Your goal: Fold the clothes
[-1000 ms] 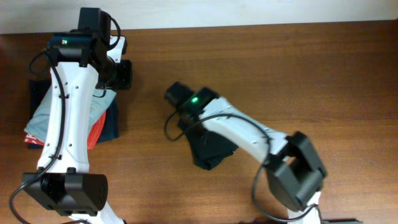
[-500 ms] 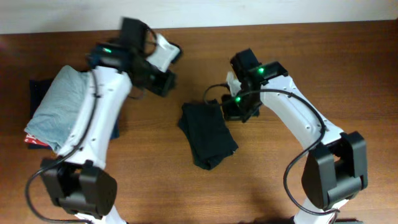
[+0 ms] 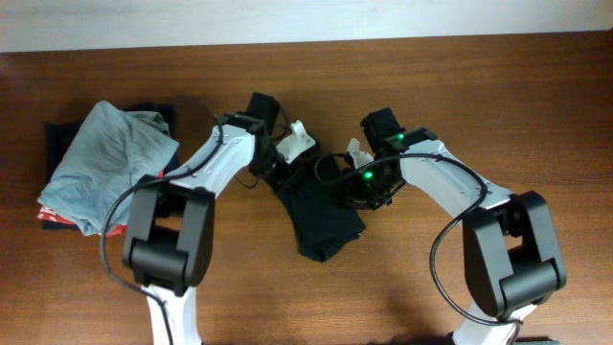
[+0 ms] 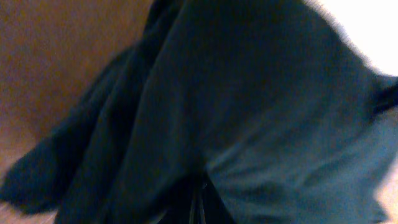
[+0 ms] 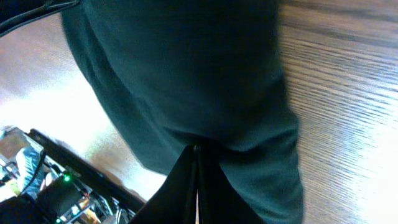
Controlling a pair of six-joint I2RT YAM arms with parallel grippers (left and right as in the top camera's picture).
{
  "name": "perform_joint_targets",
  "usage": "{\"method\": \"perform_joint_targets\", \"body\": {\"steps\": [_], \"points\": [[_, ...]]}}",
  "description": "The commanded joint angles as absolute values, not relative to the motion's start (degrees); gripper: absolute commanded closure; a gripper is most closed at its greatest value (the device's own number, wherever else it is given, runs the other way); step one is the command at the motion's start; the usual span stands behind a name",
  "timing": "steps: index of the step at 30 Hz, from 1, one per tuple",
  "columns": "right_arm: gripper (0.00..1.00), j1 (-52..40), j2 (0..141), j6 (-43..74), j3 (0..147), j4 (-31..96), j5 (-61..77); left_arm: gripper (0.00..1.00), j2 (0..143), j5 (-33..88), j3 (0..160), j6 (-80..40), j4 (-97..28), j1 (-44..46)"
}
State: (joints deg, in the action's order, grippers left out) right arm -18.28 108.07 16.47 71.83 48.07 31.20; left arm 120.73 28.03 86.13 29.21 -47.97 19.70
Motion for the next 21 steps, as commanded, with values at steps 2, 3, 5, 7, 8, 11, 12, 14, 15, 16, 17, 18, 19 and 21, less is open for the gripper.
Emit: {"method": "perform_joint_targets", "body": {"steps": [2,3,5,7,8,11,12,14,15,16,17,18,19,21], "points": [[0.96,-17.5,109.4,17.1,71.22,47.68,30.2,0.98,125.82,22.17,85.47,27.4,-48.05,19.62],[0.96,-17.5,109.75,17.65,71.13,47.53,28.71,0.99,126.08,20.38,85.47,26.2,-48.27,19.59],[0.96,-17.5,110.32,19.05,71.13,47.46,26.89,0.99,126.15,17.91,85.47,24.62,-48.56,19.62],[0.96,-17.52,111.2,19.22,71.13,47.07,26.5,0.99,126.04,17.37,85.54,23.55,-48.66,19.59],[0.96,-17.56,111.79,19.75,71.13,47.07,26.44,0.99,126.04,17.17,85.56,22.68,-48.64,19.57],[0.96,-17.56,113.01,20.29,71.13,48.12,26.46,0.98,125.97,16.64,85.67,20.25,-48.97,19.29],[0.96,-17.47,113.51,20.25,71.11,48.82,26.17,0.96,125.97,16.67,86.04,20.12,-49.67,19.0],[0.96,-17.15,113.62,20.25,71.11,50.76,25.02,0.95,125.97,16.64,87.5,19.84,-51.86,18.31],[0.96,-16.82,113.62,20.23,71.13,51.66,23.79,0.94,125.97,16.64,88.64,19.03,-53.23,17.78],[0.96,-16.45,113.51,20.23,71.13,52.58,22.24,0.94,125.97,16.67,90.13,18.2,-54.78,17.21],[0.96,-16.16,113.4,20.21,71.16,53.15,21.47,0.94,125.97,16.64,91.96,16.99,-56.34,16.53],[0.96,-15.62,113.32,19.68,71.16,53.78,20.64,0.93,125.97,16.67,93.97,15.7,-57.98,15.79],[0.96,-15.22,113.08,18.15,71.16,54.08,20.73,0.93,125.97,16.67,95.92,14.55,-59.48,15.11],[0.95,-14.85,112.12,15.03,71.16,54.24,20.8,0.92,125.97,16.71,101.01,12.38,-63.7,13.56]]}}
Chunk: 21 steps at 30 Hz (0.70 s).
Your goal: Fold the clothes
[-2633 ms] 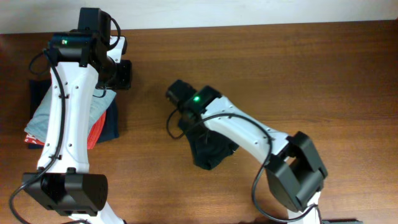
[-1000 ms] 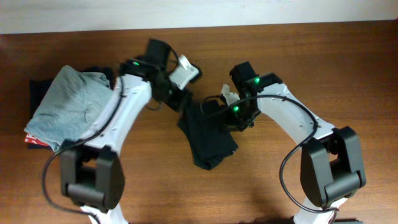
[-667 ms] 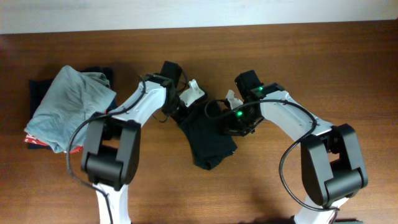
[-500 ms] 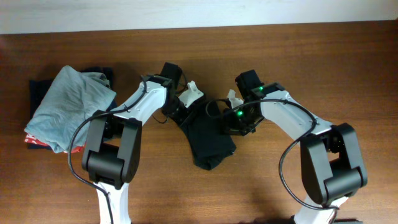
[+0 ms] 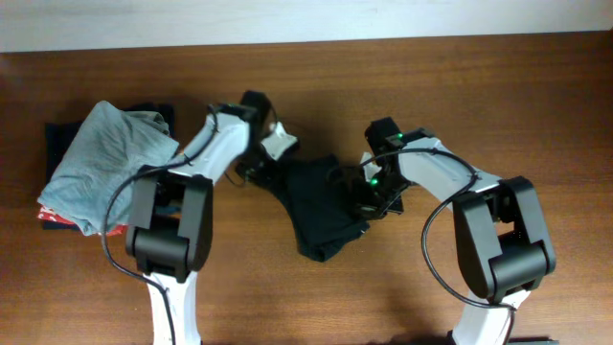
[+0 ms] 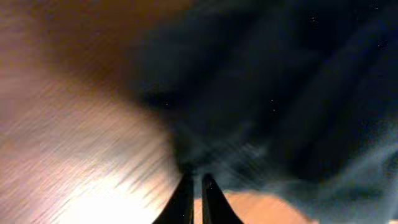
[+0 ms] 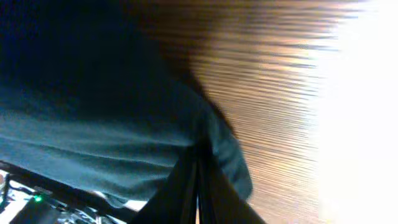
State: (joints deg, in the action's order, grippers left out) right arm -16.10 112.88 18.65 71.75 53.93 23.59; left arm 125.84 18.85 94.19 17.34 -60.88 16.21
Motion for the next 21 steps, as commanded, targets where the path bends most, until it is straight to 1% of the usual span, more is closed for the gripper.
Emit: {"method": "perform_joint_targets", "body": {"steps": [1,2,6,9,10,13,14,16,21], "points": [[0.94,-14.81,111.39,13.45,71.16,54.24,21.1,0.92,125.97,16.71,103.09,11.68,-65.45,12.95],[0.92,-14.81,110.3,11.73,71.16,54.17,21.93,0.92,125.97,16.73,105.67,10.94,-67.7,12.27],[0.87,-14.81,105.21,9.37,71.2,53.54,22.41,0.88,125.97,16.69,113.4,8.03,-75.48,10.66],[0.79,-14.81,100.68,9.23,71.2,52.82,22.41,0.86,125.64,16.75,115.11,2.85,-79.61,9.91],[0.75,-14.81,99.48,9.21,71.2,52.6,22.39,0.86,125.64,17.28,115.11,1.89,-80.55,9.58],[0.59,-14.81,97.27,7.64,71.2,52.29,21.82,0.84,125.62,23.64,114.59,1.89,-82.06,8.4],[0.56,-14.81,97.1,6.22,71.2,52.42,21.82,0.83,125.58,24.53,114.45,1.87,-82.24,8.08],[0.54,-14.83,97.1,3.6,71.2,53.06,21.8,0.79,125.56,24.53,114.41,1.93,-83.18,7.44],[0.48,-14.85,97.1,0.62,71.2,53.71,21.67,0.79,122.58,22.55,114.41,3.97,-88.95,5.28]]}}
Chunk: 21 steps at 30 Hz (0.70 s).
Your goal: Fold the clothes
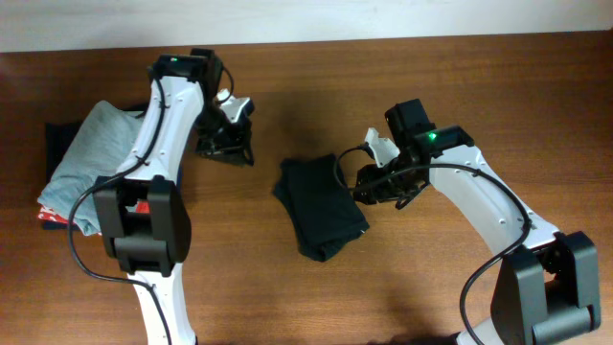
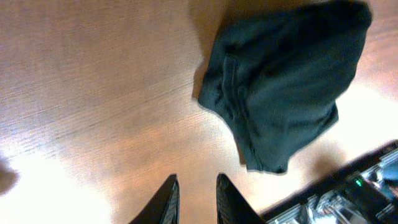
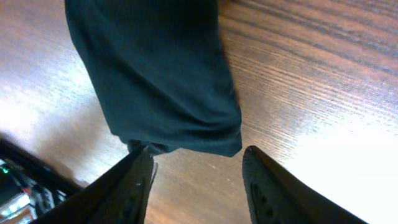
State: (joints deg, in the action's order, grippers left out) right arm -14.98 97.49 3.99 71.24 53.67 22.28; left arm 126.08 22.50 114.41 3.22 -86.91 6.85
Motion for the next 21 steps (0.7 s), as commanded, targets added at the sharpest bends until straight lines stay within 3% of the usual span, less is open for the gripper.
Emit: {"method": "perform_joint_targets", "body": {"steps": [1,3,6,11,14,21], "points": [[0.48,-14.85,97.1,0.64,71.2,53.63,21.3,0.79,121.36,21.02,114.41,3.95,-90.26,4.91],[0.48,-14.87,97.1,0.64,71.2,53.58,20.45,0.78,117.78,17.63,114.41,3.92,-93.49,4.25],[0.48,-14.87,97.1,0.64,71.2,53.21,20.29,0.68,108.29,10.92,113.56,1.87,-96.64,4.08],[0.43,-14.87,97.1,0.8,71.2,51.92,20.29,0.51,95.48,11.0,102.21,-4.32,-88.55,3.95],[0.42,-14.96,97.1,1.13,71.2,51.09,20.32,0.46,90.21,17.43,89.21,-7.79,-78.83,3.95],[0.43,-14.98,97.12,8.08,71.2,46.96,20.25,0.42,89.54,46.04,58.08,-19.03,-46.63,3.97]]}}
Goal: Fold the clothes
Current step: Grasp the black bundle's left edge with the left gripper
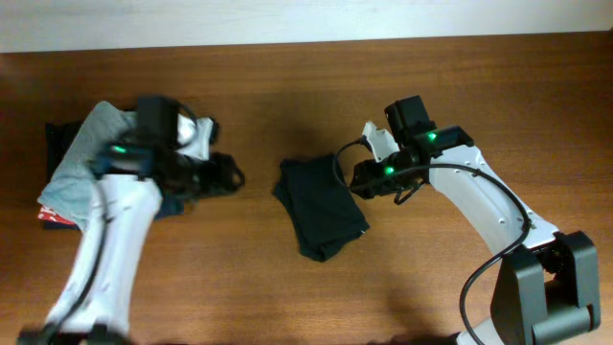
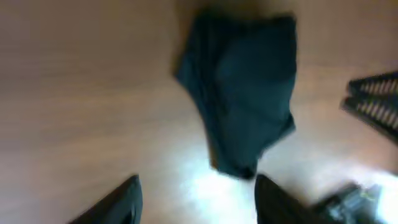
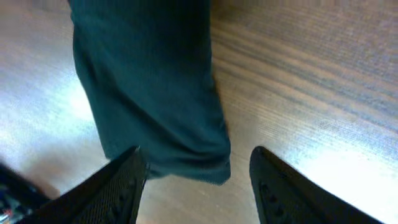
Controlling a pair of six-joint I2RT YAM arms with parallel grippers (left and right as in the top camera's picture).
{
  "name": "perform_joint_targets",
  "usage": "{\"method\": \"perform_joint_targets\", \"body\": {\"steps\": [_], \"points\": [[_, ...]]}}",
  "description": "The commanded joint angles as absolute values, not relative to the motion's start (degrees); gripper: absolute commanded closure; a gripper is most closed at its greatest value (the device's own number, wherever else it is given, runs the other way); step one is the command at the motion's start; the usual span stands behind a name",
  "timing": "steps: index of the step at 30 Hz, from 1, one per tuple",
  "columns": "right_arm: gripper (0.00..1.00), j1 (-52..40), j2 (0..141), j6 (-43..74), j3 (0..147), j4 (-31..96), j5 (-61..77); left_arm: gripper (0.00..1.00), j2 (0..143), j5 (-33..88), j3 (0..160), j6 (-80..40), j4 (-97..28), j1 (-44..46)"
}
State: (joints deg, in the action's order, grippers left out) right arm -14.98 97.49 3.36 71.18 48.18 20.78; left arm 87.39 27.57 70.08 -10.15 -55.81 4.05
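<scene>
A dark teal garment (image 1: 319, 206) lies folded in a compact bundle at the table's middle, also seen in the left wrist view as garment (image 2: 242, 93) and in the right wrist view as garment (image 3: 149, 87). My left gripper (image 1: 230, 177) hangs open to its left, well apart from it, its gripper (image 2: 196, 205) empty. My right gripper (image 1: 354, 180) stands open at the bundle's right edge; seen from the wrist, that gripper (image 3: 199, 193) is just above the cloth's near hem with nothing between the fingers.
A pile of clothes (image 1: 86, 172) sits at the far left, a grey shirt on top with dark and red pieces under it. The left arm reaches over that pile. Bare wooden table (image 1: 498, 96) surrounds the bundle.
My left arm has moved from the far side of the table to nearer the front, beside the pile, and its jaws stand wider. The right gripper stays by the bundle, slightly wider open.
Both grippers were shut on the dark garment's upper corners. Then they were still shut on it, low against the table. Then both were open and off it, the garment lying folded. Now the left is farther back, the right beside the bundle.
</scene>
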Motion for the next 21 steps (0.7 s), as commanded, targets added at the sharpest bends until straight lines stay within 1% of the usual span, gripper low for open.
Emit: {"method": "perform_joint_targets", "body": {"steps": [1,2,3,6,9,10,11,14,19,21], "points": [[0.43,-14.98,97.17,9.23,71.2,46.54,20.25,0.41,90.08,50.09,54.24,-22.46,-40.4,3.97],[0.43,-14.98,97.21,10.04,71.2,46.26,20.27,0.41,90.54,52.07,51.72,-25.06,-35.97,3.99],[0.44,-14.98,97.36,10.61,71.2,45.8,20.27,0.41,91.48,53.89,47.7,-29.45,-28.05,4.19],[0.44,-15.03,98.04,10.61,71.2,45.6,20.29,0.38,92.18,53.78,44.53,-31.79,-21.37,4.93],[0.45,-15.49,99.09,10.59,71.2,45.58,20.32,0.37,92.27,51.68,44.31,-31.86,-20.99,6.04],[0.49,-15.79,99.53,10.57,71.18,45.54,20.29,0.37,92.29,50.5,44.31,-32.01,-21.04,6.66],[0.5,-16.25,99.88,10.57,71.18,45.39,20.32,0.36,92.38,49.23,44.31,-32.88,-21.06,7.22],[0.5,-17.67,101.25,10.59,71.18,44.8,20.27,0.36,93.01,45.91,44.31,-37.76,-21.06,8.97],[0.5,-19.57,102.21,10.59,71.18,43.51,20.25,0.32,95.94,44.66,44.34,-42.96,-18.9,10.79],[0.53,-19.94,102.45,10.61,71.18,42.7,20.27,0.32,98.06,44.75,44.34,-44.62,-16.1,10.87]]}}
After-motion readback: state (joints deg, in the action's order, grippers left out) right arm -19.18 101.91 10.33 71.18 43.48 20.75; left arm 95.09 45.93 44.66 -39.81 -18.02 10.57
